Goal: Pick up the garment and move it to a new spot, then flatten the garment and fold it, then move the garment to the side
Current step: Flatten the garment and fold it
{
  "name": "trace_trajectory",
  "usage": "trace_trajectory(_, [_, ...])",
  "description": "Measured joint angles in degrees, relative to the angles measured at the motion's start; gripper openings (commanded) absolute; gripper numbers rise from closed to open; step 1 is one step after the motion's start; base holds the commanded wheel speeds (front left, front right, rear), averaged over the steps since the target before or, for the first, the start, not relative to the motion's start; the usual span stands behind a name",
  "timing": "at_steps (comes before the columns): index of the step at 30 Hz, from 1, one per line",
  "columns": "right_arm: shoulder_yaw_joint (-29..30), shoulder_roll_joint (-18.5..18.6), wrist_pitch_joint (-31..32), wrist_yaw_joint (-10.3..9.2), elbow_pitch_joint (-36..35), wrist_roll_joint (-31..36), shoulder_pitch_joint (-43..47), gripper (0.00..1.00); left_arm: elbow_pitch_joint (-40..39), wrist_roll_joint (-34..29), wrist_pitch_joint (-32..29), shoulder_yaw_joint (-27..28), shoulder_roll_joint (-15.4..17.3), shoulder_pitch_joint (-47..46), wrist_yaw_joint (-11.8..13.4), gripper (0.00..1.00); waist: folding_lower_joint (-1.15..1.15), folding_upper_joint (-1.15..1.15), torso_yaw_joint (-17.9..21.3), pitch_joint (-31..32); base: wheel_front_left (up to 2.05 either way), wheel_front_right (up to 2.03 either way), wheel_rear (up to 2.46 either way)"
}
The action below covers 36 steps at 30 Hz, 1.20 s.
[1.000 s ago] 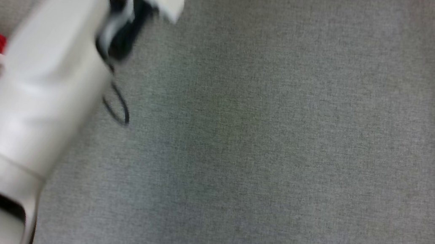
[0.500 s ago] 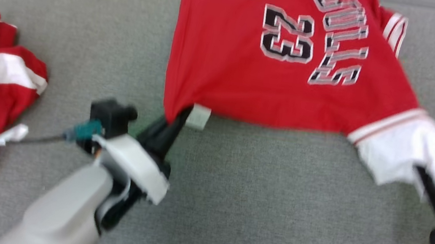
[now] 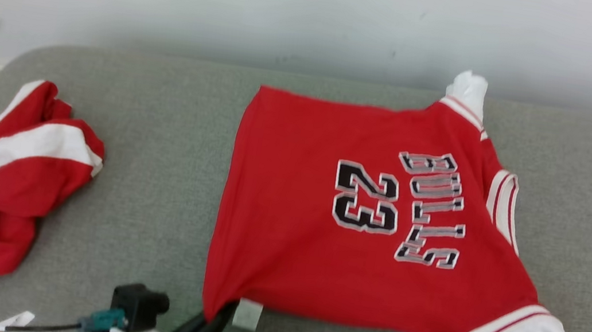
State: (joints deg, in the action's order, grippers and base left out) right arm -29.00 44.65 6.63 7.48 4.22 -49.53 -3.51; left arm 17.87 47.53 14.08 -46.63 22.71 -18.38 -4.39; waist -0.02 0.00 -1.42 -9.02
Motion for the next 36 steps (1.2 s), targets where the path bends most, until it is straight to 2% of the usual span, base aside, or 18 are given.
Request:
trace_trajectory(7, [1.86,1.68,4.23,0.00,-4.42,-1.62,6.32,0.00,-10.45,2.49,-5.66,-1.29,5.33,7.55,3.18,0.00,0.00,0.00,0.69,3.69,0.00,0.00,0.00])
trace_trajectory(14, [3.91,2.22,8.46,0.00,-6.68,-2.38,13.11,0.00,-18.28,4.71,-10.14,-2.58,8.25,13.66,6.84,0.00,0.01,0.00,1.73,4.81,0.00,0.00,0.00])
trace_trajectory(18, [5.25,1.76,9.62,0.00,-7.94,-1.53,14.62,0.00,-20.71,6.54,-12.44,-2.71,9.81,15.30,8.09,0.00,0.01,0.00,2.17,4.96,0.00,0.00,0.00])
trace_trajectory(23, [6.28,0.92,11.90,0.00,-9.51,0.08,14.56,0.00,-23.14,7.62,-15.50,-2.34,11.74,15.38,9.49,0.00,0.01,0.00,2.35,4.65,0.00,0.00,0.00])
trace_trajectory(29, [6.28,1.79,17.44,0.01,-11.95,0.15,11.71,0.00,-27.07,11.11,-21.37,-0.88,13.83,12.77,10.27,0.00,0.02,0.00,1.87,3.15,0.00,0.00,0.00])
trace_trajectory(36, [8.40,3.34,24.23,0.00,-15.07,-1.62,4.13,0.00,-29.59,19.80,-32.04,1.71,14.21,7.38,11.57,0.00,0.02,0.00,0.93,0.38,0.00,0.00,0.00])
